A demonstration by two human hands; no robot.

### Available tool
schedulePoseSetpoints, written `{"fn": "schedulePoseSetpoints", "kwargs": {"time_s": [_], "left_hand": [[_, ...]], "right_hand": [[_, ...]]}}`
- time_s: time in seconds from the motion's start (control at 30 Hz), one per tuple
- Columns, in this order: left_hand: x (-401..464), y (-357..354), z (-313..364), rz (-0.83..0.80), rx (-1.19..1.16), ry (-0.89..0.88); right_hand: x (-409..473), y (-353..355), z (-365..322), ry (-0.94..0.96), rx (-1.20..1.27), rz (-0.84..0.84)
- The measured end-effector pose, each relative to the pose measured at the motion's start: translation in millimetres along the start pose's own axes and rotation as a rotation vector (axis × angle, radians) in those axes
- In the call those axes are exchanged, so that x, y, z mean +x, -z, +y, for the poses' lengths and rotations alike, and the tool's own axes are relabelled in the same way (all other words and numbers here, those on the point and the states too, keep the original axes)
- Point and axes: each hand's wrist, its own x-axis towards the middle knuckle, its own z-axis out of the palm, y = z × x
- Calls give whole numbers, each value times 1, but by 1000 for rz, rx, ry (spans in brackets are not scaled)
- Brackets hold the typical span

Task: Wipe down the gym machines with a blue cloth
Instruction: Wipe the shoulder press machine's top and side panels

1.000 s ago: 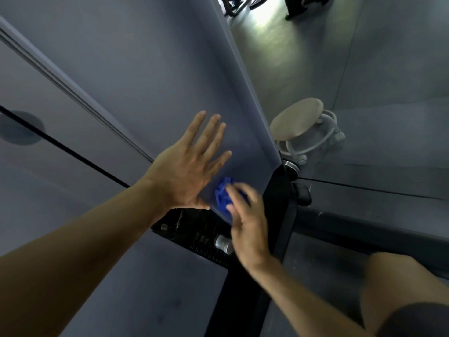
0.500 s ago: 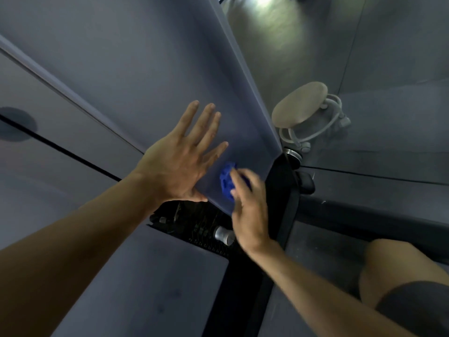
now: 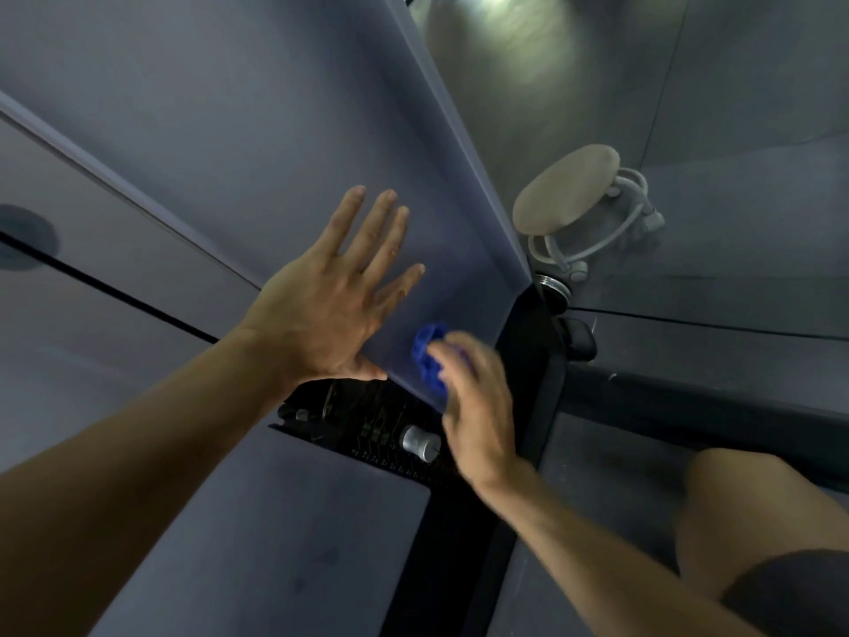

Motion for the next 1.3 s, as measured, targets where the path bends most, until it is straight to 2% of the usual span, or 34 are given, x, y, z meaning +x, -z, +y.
{"fn": "schedulePoseSetpoints", "kwargs": {"time_s": [0.07,0.13,0.2,0.27,0.33,0.4,0.47,0.63,0.73,0.9,0.97,1.03,1.1,1.2,1.27,1.3], "left_hand": [[1,0,1,6,2,-6],[1,1,1,-8,8,-7],[0,1,1,-5,14,-3],[0,-1,0,0,16,-6],[0,-1,0,-7,11,-7],[-1,-1,0,-6,3,-1],[-1,-1,1,-3,10,3],[-1,3,1,-14,14,-2],[-1,0,0,-2,15,-10],[0,-3,1,-7,-2,-11],[-1,-4,2,-16,12,-10],[0,-5,2,-20,15,-6],[0,-5,2,-17,3,-7],[0,-9,2,3,10,-16],[1,-11,2,5,26,-18],[1,-11,2,1,32,-20]], "right_hand": [[50,-1,22,-46,-30,109],[93,0,39,-192,-88,196],[91,-4,40,-277,-110,227],[50,-10,24,-268,-15,241],[-11,-11,2,-248,148,170],[-50,-2,-9,-191,163,28],[-31,6,15,-185,132,-55],[72,6,83,-441,2,61],[39,3,69,-442,13,56],[-58,-3,17,-403,207,12],[-32,-4,28,-499,303,123],[26,4,45,-589,177,253],[66,5,63,-637,220,298],[68,-2,59,-648,157,281],[34,-5,43,-589,215,205],[12,-4,32,-529,211,115]]}}
